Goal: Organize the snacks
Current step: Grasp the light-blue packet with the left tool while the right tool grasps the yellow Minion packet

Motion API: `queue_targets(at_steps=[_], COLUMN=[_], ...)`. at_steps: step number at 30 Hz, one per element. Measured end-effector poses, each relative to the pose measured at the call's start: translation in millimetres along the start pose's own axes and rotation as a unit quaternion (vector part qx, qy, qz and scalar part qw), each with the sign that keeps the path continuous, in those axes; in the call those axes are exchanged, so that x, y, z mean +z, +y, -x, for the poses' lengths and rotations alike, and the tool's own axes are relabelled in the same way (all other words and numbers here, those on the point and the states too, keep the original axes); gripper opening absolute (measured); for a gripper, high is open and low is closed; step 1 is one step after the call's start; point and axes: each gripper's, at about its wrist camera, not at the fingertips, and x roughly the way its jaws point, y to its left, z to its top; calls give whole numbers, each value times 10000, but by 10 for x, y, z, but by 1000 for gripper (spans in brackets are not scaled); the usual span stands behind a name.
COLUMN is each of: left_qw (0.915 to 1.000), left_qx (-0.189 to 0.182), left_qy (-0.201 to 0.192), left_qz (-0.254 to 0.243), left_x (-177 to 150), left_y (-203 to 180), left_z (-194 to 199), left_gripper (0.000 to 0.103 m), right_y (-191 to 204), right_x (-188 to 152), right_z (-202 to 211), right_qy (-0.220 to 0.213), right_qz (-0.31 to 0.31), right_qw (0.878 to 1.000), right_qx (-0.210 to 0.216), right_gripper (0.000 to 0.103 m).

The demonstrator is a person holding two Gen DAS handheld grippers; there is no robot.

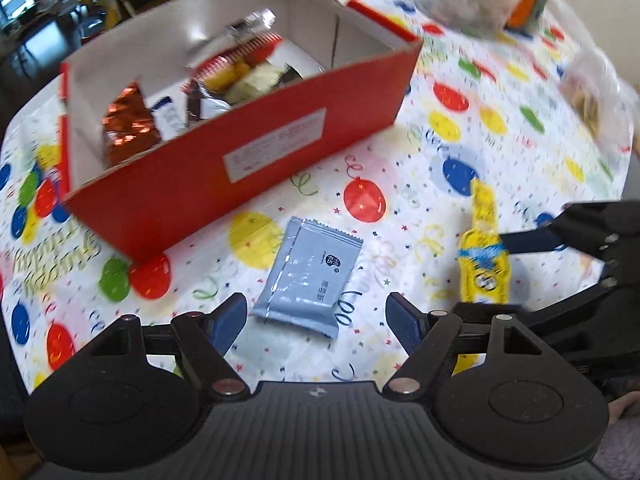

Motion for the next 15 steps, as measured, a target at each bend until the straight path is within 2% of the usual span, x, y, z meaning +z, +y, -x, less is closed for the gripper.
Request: queue_targets(at_steps=[8, 15], left_qw=[9992, 9989], left_qx=[-8, -96], left_qy=[369, 458], left_qz=[-122, 26], left_x=[147, 161], left_y=[23, 95], left_z=[-372, -455], left_gripper=[76, 63], right_y=[-191, -300], right_x=[21, 42], right_z=[21, -4], right_qy=[-28, 4], right_qz=[-225, -349], right_qw=[9997, 9994], right_qx=[66, 73], right_gripper=[68, 68])
